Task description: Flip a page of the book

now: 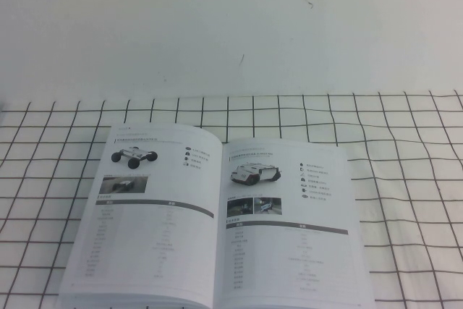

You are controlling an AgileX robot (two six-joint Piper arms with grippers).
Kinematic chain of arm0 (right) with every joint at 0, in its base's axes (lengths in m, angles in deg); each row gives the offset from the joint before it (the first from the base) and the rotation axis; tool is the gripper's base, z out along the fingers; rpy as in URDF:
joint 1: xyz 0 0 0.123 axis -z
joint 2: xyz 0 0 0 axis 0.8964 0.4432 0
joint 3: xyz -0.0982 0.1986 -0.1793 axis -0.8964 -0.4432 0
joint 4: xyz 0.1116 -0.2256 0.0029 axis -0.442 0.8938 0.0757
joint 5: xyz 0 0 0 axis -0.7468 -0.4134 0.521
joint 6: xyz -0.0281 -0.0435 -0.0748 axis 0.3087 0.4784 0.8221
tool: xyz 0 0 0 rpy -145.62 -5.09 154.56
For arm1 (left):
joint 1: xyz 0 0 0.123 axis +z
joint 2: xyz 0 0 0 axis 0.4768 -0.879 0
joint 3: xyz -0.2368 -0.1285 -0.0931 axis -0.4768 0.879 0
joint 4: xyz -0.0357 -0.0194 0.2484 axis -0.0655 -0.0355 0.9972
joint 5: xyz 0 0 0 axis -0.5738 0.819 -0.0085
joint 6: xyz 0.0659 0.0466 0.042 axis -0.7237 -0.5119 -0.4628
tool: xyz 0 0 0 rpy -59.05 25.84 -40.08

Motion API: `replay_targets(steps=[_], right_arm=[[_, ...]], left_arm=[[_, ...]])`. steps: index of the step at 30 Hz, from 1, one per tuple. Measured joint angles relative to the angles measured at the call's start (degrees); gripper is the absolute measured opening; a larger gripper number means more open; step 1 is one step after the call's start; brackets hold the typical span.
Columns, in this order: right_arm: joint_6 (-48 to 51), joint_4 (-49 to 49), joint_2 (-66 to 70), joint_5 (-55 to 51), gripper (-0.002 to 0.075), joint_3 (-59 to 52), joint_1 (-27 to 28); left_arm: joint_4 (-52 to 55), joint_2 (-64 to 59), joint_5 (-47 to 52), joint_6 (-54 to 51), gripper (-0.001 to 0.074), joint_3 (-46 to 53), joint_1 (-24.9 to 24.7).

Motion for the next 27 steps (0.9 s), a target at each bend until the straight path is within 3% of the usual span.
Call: replay_targets(steps=[4,11,15,20,27], right_arm=[[0.0,-0.27,5.96,-13.31,-0.0002,9.41,0.0],[2.33,-3.26,18.02,-24.7,-0.0002,16.31,0.0],[2.94,-2.76,22.3,-30.41,-0.0002,15.67,0.0],[3.41,-2.76,26.64,-32.66,-0.0002,12.27,0.0],[17.21,-13.77,37.34,-40.9,-0.0002,13.09,-0.1]], left_arm=[[0.77,-6.08,11.49,-0.52,-0.0001,-5.43,0.0],[-2.01,-15.5,16.16,-0.8,-0.0001,-3.56,0.0],[-10.95,-22.16,20.95,-3.88,-0.0001,-4.23,0.0],[-23.68,-33.06,24.77,-15.57,-0.0001,-8.56,0.0],[-42.42,-53.72,30.21,-31.47,-0.0001,-18.23,0.0]])
